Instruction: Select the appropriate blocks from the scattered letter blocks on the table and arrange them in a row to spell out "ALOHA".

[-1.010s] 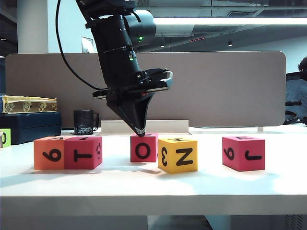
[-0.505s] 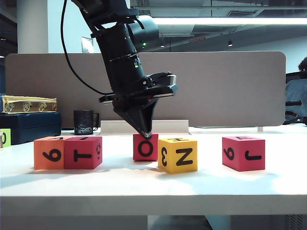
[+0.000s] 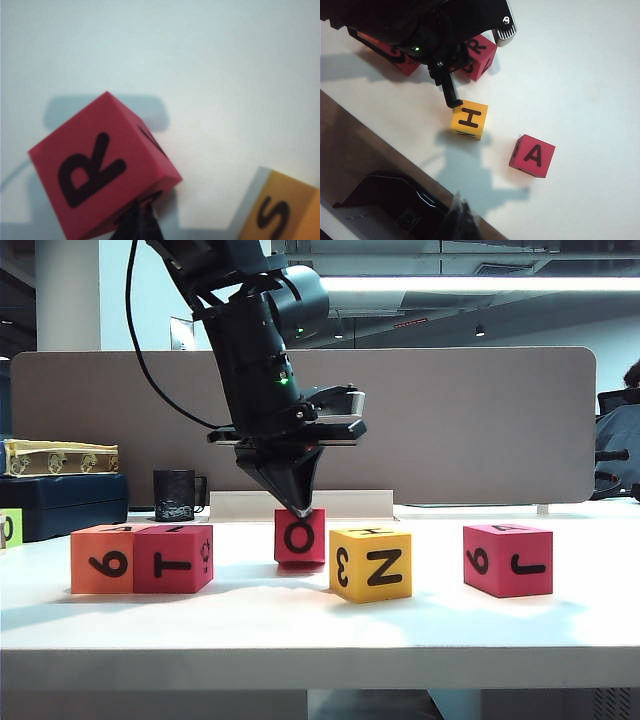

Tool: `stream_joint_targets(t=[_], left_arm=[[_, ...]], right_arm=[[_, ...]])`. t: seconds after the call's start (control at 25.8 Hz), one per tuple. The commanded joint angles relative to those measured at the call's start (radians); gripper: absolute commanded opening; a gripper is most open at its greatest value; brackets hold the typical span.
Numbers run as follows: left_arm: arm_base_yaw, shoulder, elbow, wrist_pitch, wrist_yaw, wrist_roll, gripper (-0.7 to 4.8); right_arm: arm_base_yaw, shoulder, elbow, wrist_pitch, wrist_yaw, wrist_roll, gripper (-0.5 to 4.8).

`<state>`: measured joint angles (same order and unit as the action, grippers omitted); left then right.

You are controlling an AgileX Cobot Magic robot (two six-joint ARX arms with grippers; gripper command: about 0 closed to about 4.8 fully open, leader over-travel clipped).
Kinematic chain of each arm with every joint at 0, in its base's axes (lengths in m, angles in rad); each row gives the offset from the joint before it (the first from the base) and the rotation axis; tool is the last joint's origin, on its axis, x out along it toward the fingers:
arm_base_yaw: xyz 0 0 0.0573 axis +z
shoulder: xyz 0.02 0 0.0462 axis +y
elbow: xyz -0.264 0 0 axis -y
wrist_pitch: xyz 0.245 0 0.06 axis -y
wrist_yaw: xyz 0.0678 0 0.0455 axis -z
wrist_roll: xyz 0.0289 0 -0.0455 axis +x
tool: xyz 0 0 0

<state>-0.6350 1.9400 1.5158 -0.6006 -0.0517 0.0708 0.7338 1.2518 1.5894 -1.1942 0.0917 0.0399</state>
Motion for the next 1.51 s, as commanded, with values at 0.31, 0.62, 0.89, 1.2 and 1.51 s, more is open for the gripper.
stream_joint_targets(t=[0.31, 0.62, 0.89, 1.2, 1.51], left_arm=[[0.037, -0.004, 0.022, 0.123, -0.062, 0.061, -0.05], [0.066, -0.005, 0.069, 0.108, -0.032, 0.060, 0.37], [0.065, -0.005, 0.112, 0.056, 0.026, -0.142, 3.61], [0.079, 0.034, 0.112, 0.138, 0.030, -0.316, 3.73], [0.093, 0.071, 0.112, 0.109, 0.050, -0.362, 3.99]], right_arm=[[0.002, -0.002, 0.000, 0.009, 0.003, 0.001, -0.05], [0.002, 0.002, -0.002, 0.009, 0.003, 0.009, -0.05], [0.002, 0.009, -0.002, 0.008, 0.004, 0.013, -0.05], [0.002, 0.009, -0.002, 0.006, 0.003, 0.011, -0.05], [0.002, 0.009, -0.002, -0.011, 0.003, 0.011, -0.05]])
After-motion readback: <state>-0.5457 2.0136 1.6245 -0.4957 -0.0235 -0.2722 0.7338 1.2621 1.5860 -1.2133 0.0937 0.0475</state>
